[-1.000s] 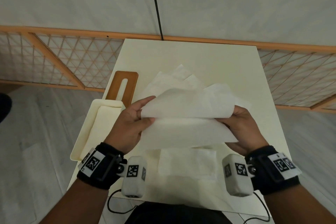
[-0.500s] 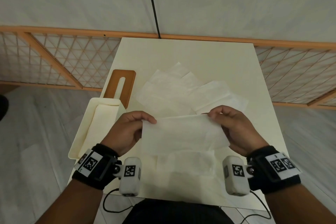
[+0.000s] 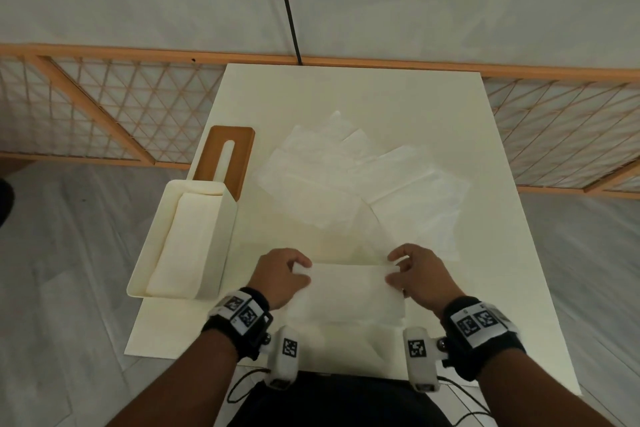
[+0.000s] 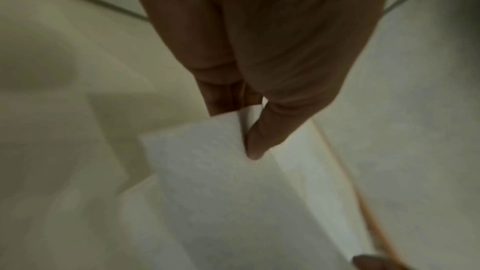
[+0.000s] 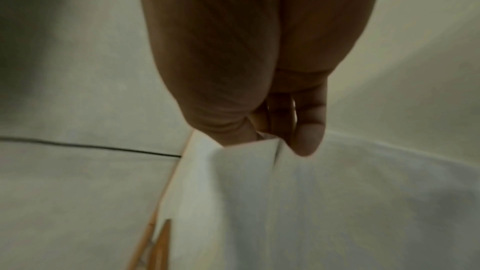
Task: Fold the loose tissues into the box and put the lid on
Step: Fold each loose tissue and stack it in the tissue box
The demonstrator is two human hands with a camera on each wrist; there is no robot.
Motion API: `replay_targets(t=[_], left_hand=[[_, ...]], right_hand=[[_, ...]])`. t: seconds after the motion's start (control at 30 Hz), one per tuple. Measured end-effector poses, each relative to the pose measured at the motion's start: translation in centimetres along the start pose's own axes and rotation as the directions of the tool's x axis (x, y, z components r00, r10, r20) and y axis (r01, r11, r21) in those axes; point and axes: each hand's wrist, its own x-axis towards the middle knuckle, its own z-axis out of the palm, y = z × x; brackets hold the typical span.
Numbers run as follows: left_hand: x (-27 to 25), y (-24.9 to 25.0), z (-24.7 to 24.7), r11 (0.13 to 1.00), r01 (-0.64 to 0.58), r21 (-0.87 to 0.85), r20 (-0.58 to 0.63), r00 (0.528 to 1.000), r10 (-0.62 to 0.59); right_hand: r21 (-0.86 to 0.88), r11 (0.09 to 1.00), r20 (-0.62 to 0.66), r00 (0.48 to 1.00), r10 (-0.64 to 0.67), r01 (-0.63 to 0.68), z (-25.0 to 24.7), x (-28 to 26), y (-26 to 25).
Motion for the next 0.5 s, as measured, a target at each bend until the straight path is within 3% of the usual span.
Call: replay_targets(t=[0.1, 0.27, 0.5], left_hand=[[0.7, -0.7, 2.1, 0.997, 0.014, 0.075, -0.023, 1.000, -0.012], [1.3, -1.3, 3.5, 0.999, 0.017, 0.047, -0.132, 0.991, -0.011], [1.9, -1.8, 4.2, 0.998, 0.005, 0.062, -0.085, 0.996, 0.001]], right_hand=[[-0.198, 0.980, -0.059, 0.998, -0.030, 0.018, 0.9, 0.4, 1.5], [-0.208, 0.977, -0.130, 0.988, -0.082, 0.054, 1.3, 0.9, 2.3], [-0.348, 0.937, -0.079, 0.997, -0.021, -0.008, 2.4, 1.6, 3.5]])
